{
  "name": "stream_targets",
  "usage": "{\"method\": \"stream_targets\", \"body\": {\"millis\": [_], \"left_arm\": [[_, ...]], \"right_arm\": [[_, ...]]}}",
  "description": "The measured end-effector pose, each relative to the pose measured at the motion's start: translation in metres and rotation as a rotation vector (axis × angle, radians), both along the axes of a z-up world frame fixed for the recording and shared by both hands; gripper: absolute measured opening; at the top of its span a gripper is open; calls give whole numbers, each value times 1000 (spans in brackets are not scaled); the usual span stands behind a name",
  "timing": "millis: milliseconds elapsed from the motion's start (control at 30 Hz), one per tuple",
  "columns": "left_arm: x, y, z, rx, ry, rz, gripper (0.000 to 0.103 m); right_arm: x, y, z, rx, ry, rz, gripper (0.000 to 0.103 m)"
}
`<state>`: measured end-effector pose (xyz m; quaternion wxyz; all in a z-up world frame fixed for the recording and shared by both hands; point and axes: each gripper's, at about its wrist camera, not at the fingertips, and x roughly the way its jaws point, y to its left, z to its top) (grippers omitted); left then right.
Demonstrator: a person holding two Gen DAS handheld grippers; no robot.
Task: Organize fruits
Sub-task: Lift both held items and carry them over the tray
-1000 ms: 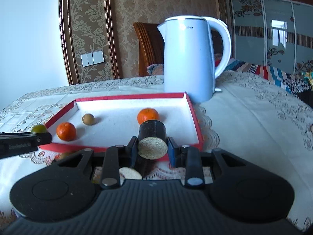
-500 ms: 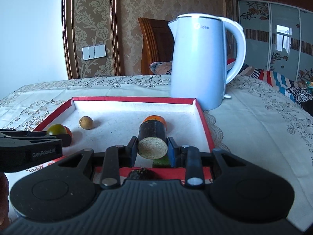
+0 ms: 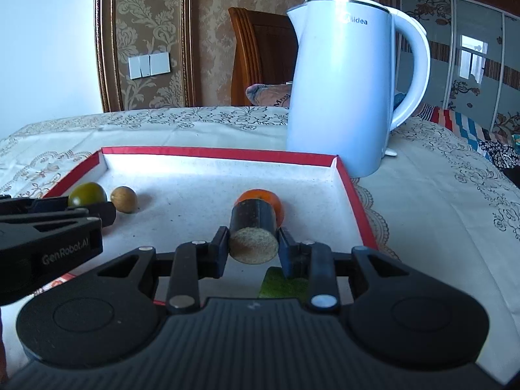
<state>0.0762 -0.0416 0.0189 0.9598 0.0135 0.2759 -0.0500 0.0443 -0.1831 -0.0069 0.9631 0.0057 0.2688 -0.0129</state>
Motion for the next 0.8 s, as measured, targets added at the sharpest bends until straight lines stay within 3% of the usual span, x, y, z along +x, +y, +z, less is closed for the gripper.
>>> {"method": "stream_targets", "body": {"millis": [233, 667, 800], "left_arm": [[1, -9, -3, 40, -14, 2, 32], [24, 2, -3, 115, -65, 122, 32], [21, 17, 11, 7, -42, 97, 32]], "right_arm": [[11, 3, -3, -6, 17, -1, 30], [37, -13, -8, 11, 55, -69, 30], [41, -14, -10, 18, 70, -60, 30]]}}
